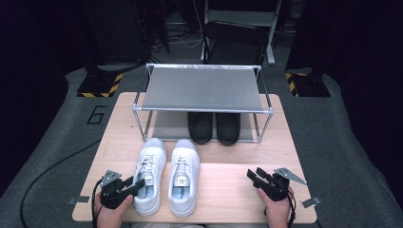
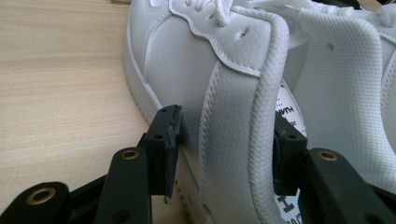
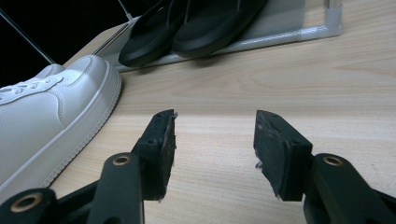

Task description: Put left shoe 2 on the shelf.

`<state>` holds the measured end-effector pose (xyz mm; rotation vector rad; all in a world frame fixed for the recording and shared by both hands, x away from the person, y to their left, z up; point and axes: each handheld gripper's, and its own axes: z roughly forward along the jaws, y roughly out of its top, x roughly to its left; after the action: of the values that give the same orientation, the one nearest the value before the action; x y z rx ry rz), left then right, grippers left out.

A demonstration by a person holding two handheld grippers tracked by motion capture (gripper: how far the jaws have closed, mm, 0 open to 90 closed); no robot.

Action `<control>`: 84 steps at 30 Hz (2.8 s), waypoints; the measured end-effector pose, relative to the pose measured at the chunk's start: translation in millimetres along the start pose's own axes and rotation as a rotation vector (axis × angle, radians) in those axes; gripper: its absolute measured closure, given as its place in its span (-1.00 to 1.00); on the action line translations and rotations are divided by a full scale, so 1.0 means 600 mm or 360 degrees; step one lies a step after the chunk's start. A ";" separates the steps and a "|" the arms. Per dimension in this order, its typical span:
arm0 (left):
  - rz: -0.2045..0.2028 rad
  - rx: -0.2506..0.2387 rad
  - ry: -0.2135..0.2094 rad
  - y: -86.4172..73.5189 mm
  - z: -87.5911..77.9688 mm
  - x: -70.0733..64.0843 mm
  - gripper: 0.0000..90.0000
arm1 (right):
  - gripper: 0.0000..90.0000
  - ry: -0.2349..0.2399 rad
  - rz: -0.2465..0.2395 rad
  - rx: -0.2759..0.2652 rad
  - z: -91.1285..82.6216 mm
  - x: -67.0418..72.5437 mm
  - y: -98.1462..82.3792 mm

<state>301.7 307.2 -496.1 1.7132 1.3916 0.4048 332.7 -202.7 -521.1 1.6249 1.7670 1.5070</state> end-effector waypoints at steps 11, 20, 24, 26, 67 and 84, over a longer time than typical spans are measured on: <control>0.0010 0.0028 0.0021 0.004 0.001 -0.003 0.22 | 0.07 -0.0001 0.0044 0.0003 0.002 -0.003 -0.002; 0.0001 0.0077 0.0049 0.010 0.000 -0.002 0.40 | 0.07 -0.0011 0.0058 -0.0001 0.002 -0.006 -0.003; 0.0092 0.0068 0.0127 0.011 -0.005 -0.011 0.54 | 0.07 -0.0012 0.0069 -0.0002 0.002 -0.009 -0.004; 0.0157 0.0040 0.0222 0.009 -0.006 -0.017 0.66 | 0.07 -0.0018 0.0078 0.0006 0.002 -0.009 -0.005; 0.0007 -0.0003 0.0158 0.001 -0.012 0.006 0.83 | 0.07 -0.0018 0.0144 0.0005 0.004 -0.015 -0.008; -0.0040 -0.0069 0.0116 -0.004 -0.013 0.013 0.84 | 0.06 -0.0016 0.0174 -0.0005 0.004 -0.021 -0.008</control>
<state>297.3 317.5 -495.6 1.6585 1.4447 0.4845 335.6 -211.5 -531.1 1.7504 1.6942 1.5451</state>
